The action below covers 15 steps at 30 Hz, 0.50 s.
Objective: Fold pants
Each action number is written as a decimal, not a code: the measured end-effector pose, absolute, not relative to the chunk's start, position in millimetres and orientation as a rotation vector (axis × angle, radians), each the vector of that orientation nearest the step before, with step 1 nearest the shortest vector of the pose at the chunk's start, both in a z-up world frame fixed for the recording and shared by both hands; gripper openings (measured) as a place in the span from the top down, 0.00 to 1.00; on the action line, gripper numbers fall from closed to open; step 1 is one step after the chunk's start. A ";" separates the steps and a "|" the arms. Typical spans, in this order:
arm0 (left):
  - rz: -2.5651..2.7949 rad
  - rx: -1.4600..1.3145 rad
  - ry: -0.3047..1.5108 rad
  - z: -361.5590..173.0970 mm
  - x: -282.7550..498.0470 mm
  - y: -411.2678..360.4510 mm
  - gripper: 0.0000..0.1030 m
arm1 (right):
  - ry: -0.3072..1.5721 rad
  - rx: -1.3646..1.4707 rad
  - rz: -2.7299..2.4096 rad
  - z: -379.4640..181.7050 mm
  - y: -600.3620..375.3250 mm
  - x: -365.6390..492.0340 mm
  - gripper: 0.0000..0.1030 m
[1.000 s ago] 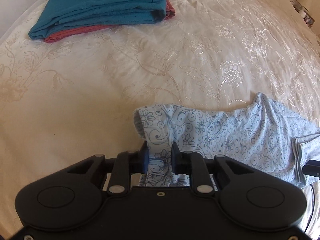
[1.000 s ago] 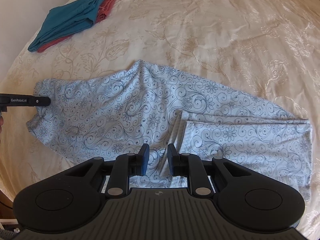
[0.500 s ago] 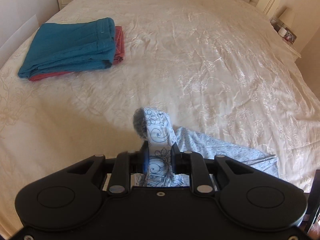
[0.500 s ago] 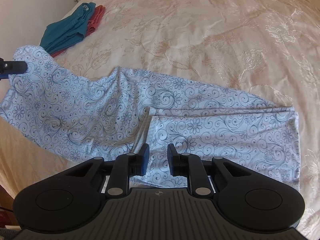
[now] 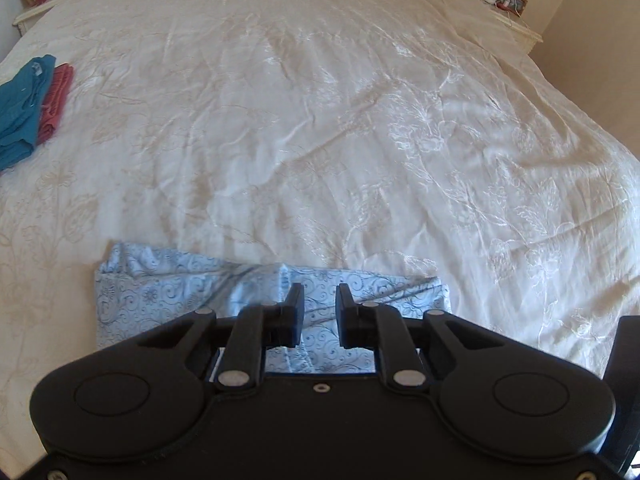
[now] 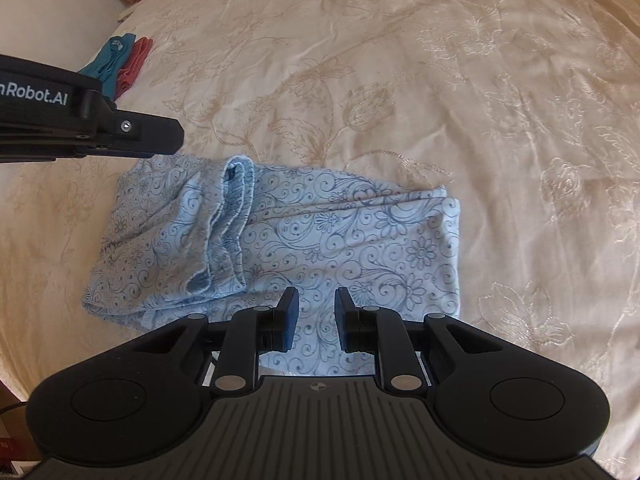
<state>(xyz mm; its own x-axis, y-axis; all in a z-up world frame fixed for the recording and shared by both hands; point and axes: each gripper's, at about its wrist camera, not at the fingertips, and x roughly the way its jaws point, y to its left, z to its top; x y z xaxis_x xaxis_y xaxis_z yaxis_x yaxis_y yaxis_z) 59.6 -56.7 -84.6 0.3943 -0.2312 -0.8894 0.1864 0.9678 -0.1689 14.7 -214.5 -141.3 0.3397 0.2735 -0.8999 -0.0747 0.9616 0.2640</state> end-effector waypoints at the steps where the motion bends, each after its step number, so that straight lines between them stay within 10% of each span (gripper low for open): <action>1: -0.272 -0.030 1.144 -87.1 58.5 -65.2 0.76 | 1.208 0.190 0.222 -142.3 -219.1 13.9 0.81; 15: 0.020 0.170 1.143 -110.1 33.7 10.5 0.64 | 1.154 0.231 0.292 -136.7 -209.8 35.6 0.80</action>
